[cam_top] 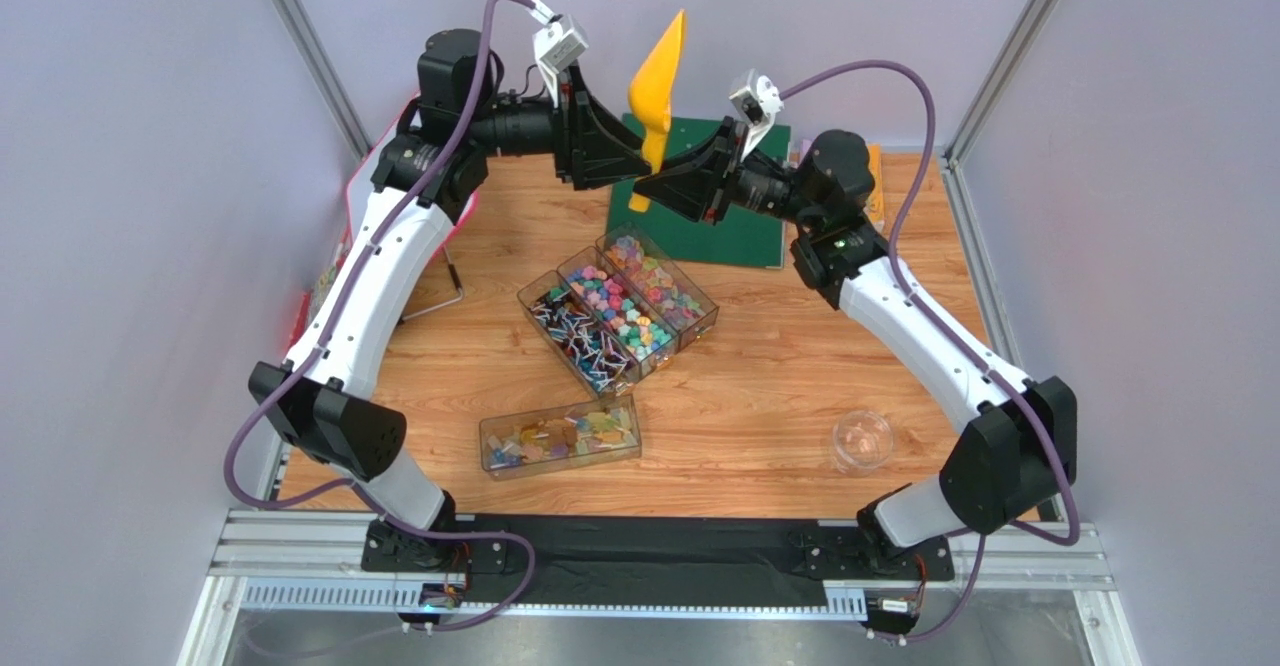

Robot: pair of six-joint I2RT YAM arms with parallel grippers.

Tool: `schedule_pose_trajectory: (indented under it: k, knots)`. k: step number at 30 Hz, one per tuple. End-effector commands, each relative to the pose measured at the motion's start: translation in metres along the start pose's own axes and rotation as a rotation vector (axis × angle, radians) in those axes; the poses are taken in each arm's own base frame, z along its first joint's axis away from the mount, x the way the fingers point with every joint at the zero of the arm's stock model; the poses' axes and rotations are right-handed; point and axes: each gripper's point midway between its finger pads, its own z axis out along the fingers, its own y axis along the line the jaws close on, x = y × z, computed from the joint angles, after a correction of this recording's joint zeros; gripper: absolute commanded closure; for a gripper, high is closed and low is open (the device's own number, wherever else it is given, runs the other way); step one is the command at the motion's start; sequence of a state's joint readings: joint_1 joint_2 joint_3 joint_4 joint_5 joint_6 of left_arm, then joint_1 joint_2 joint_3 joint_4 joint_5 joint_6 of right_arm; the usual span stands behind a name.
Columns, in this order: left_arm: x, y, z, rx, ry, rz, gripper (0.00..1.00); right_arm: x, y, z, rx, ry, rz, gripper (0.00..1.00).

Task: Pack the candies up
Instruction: Pick up the spatula from the center of the board.

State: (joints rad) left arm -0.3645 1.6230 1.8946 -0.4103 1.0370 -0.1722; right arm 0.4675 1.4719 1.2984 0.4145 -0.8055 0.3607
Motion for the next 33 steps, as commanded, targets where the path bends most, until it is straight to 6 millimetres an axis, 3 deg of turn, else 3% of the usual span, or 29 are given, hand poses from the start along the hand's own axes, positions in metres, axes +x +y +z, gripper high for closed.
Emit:
schedule_pose_trajectory:
  k: [1, 3, 5, 7, 8, 9, 10, 11, 13, 16, 18, 21, 25, 33]
  knots:
    - [-0.003, -0.021, -0.025, -0.033, 0.036, 0.104, 0.33, -0.017, -0.020, -0.034, 0.106, 0.124, -0.159, 1.00]
    - [0.008, -0.023, -0.031, -0.058, 0.067, 0.116, 0.25, -0.016, -0.039, -0.050, 0.181, 0.184, -0.153, 1.00]
    - [0.017, -0.029, -0.041, -0.096, 0.090, 0.118, 0.25, -0.009, -0.059, -0.060, 0.242, 0.260, -0.275, 1.00]
    - [0.028, -0.038, -0.052, -0.111, 0.123, 0.147, 0.29, 0.013, -0.072, -0.078, 0.273, 0.422, -0.367, 1.00]
    - [0.031, -0.033, -0.057, -0.161, 0.141, 0.163, 0.31, 0.028, -0.079, -0.084, 0.274, 0.489, -0.388, 1.00]
    - [0.035, -0.033, -0.062, -0.187, 0.163, 0.189, 0.31, 0.050, -0.077, -0.099, 0.271, 0.591, -0.351, 1.00]
    - [0.029, -0.034, -0.068, -0.209, 0.172, 0.238, 0.30, 0.061, -0.083, -0.110, 0.301, 0.663, -0.368, 1.00]
    - [0.030, -0.027, -0.073, -0.255, 0.196, 0.259, 0.27, 0.074, -0.086, -0.119, 0.272, 0.747, -0.432, 1.00]
    - [0.035, -0.017, -0.077, -0.290, 0.247, 0.287, 0.22, 0.114, -0.081, -0.146, 0.250, 0.945, -0.396, 1.00]
    - [0.052, 0.003, -0.078, -0.350, 0.307, 0.226, 0.21, 0.149, -0.073, -0.172, 0.240, 1.144, -0.420, 1.00]
    - [0.061, 0.017, -0.076, -0.408, 0.332, 0.157, 0.26, 0.162, -0.068, -0.179, 0.236, 1.238, -0.453, 1.00]
    - [0.080, 0.028, -0.067, -0.420, 0.360, 0.057, 0.33, 0.171, -0.062, -0.179, 0.231, 1.286, -0.492, 1.00]
    - [0.108, 0.037, -0.051, -0.413, 0.417, -0.006, 0.37, 0.164, -0.061, -0.176, 0.243, 1.297, -0.540, 1.00]
    - [0.122, 0.048, -0.040, -0.413, 0.440, -0.077, 0.40, 0.147, -0.056, -0.169, 0.265, 1.263, -0.566, 1.00]
